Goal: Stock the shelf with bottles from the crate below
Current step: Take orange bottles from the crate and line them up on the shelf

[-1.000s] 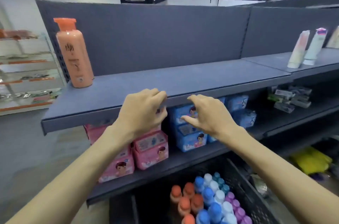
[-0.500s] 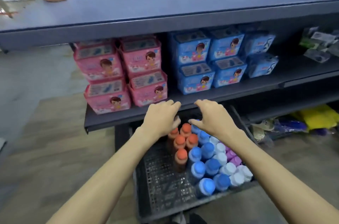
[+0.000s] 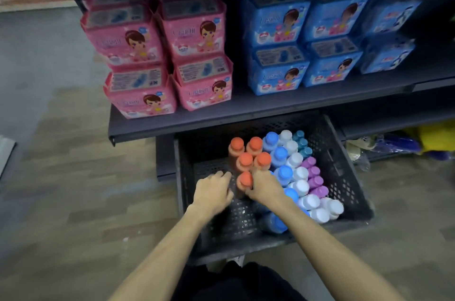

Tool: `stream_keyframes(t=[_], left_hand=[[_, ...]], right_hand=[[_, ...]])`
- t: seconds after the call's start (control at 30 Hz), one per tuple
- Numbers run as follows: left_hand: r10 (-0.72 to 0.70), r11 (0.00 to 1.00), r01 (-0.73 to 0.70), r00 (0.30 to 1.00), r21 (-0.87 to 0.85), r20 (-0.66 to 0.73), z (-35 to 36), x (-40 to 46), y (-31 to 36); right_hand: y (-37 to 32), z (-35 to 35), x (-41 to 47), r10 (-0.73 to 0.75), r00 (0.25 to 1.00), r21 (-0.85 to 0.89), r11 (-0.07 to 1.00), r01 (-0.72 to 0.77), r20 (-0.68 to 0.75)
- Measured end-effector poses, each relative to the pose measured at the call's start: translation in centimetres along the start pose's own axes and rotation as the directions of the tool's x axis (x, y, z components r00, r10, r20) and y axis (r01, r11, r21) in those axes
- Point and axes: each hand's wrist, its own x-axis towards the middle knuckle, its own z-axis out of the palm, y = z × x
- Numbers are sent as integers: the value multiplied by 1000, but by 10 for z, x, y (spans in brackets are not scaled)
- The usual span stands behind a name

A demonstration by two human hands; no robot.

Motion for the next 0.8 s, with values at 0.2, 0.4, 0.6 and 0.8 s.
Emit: stream_keyframes(t=[0.2,0.4,0.6,0.8], left_hand=[[-42,998,43,999,-52,25,18,-13,-3],[-20,997,22,999,-70,33,28,-21,-12],[-28,995,31,999,-95,37,36,-33,-17],[-29,997,31,999,-68,27,36,-32,-15]], right_hand=[[-1,36,11,115,993,71,991,-117,34],[-8,54,21,263,964,196,948,-250,-42],[-10,51,33,383,924,247,894,-374,13],[-9,52,30,370,929,191,912,-362,-8]])
